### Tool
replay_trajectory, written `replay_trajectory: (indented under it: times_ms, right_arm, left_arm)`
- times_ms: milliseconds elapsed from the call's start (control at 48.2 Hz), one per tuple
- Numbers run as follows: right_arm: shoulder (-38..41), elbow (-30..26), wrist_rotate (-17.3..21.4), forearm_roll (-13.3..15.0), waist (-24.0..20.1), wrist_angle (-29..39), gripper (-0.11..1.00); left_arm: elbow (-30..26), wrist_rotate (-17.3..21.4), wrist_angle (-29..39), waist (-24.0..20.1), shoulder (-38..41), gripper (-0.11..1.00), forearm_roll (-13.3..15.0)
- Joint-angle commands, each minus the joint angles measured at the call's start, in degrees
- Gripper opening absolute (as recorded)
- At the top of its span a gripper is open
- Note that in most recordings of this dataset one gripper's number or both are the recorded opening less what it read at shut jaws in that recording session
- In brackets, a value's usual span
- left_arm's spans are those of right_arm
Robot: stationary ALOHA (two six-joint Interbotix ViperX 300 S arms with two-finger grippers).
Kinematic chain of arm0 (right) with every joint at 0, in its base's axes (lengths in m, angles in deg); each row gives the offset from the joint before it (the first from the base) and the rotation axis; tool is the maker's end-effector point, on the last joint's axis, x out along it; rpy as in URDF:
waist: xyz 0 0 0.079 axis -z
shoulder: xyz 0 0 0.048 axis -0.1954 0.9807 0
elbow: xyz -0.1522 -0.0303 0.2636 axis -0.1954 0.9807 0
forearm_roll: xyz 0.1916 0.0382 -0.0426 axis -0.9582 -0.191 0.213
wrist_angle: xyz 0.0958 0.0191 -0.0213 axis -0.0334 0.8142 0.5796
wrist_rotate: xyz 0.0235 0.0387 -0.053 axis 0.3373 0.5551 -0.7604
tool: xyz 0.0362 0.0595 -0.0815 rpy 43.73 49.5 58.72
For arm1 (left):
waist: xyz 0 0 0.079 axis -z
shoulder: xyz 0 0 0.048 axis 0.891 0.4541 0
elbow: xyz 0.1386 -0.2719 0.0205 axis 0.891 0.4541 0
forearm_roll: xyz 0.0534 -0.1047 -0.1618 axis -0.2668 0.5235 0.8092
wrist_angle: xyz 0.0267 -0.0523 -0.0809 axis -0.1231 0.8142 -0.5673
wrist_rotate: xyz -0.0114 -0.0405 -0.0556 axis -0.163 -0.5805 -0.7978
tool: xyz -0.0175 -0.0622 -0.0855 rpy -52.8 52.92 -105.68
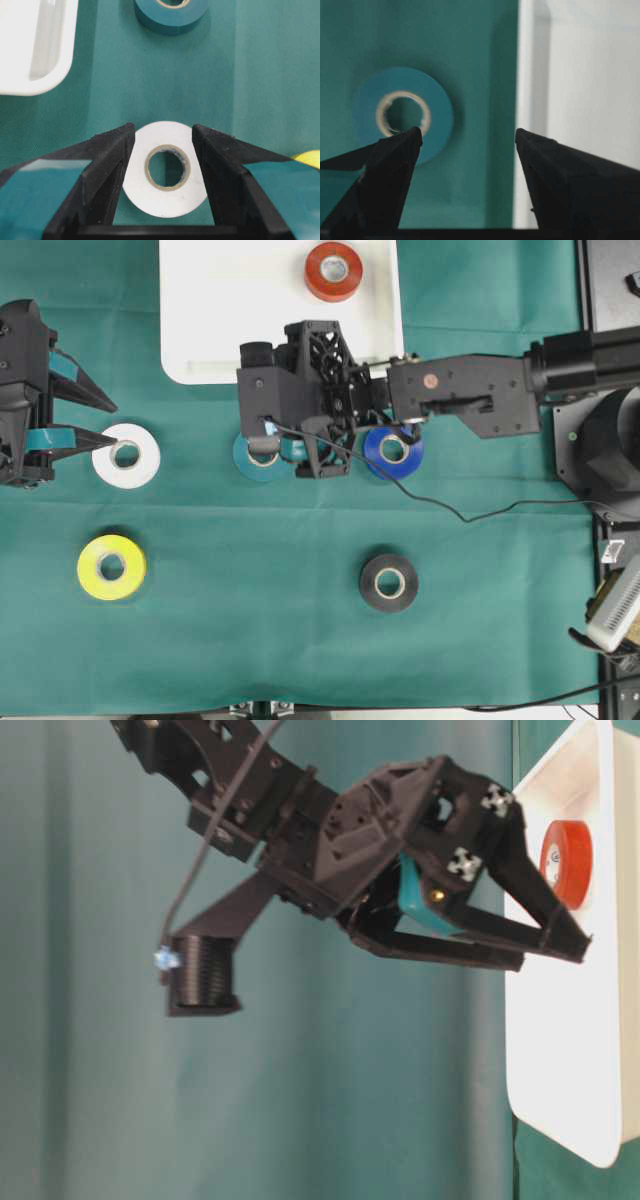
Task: Put the tape alternately from left to right into the white case.
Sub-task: 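Withdraw the right gripper back beside the blue roll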
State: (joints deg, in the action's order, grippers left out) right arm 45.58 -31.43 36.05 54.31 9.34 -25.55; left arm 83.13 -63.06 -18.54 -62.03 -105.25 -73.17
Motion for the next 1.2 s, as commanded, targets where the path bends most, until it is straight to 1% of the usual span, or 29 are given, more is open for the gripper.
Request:
replay_trajectory:
  times_ms: [0,83,207,456,850,974,1182]
  right_arm:
    - [-6.5,0.2,1.3,0.1,-0.2,-1.1,0.81]
    - [-8.2,1.5,2.0,0.1,-0.3,-2.8,0.81]
    - [-11.9,4.8,2.2,0.1,-0.3,-8.1,0.81]
    - [-20.1,14.1,2.2,0.1,0.0,-22.2,0.81]
    - [-28.5,26.9,2.4,-0.1,1.3,-38.3,0.81]
    - [-29.7,29.2,2.5,-0.5,1.8,-41.0,0.81]
    - [-30.1,30.2,3.6,-1.0,2.4,-41.1,0.81]
  left_arm:
    - [-0.9,0.0,-0.2,0.0,-0.4,1.0,0.1]
    - [-0.9,0.0,-0.2,0.1,-0.4,1.0,0.1]
    - [-0.9,0.0,-0.3,0.1,-0.4,1.0,0.1]
    - [-1.0,0.0,-0.6,0.0,-0.4,1.0,0.1]
    - [-1.2,0.0,-2.8,0.1,-0.5,1.0,0.1]
    - [-1.2,0.0,-3.6,0.1,-0.5,1.0,0.0]
    - [-1.3,0.1,-4.4,0.1,-0.5,1.0,0.0]
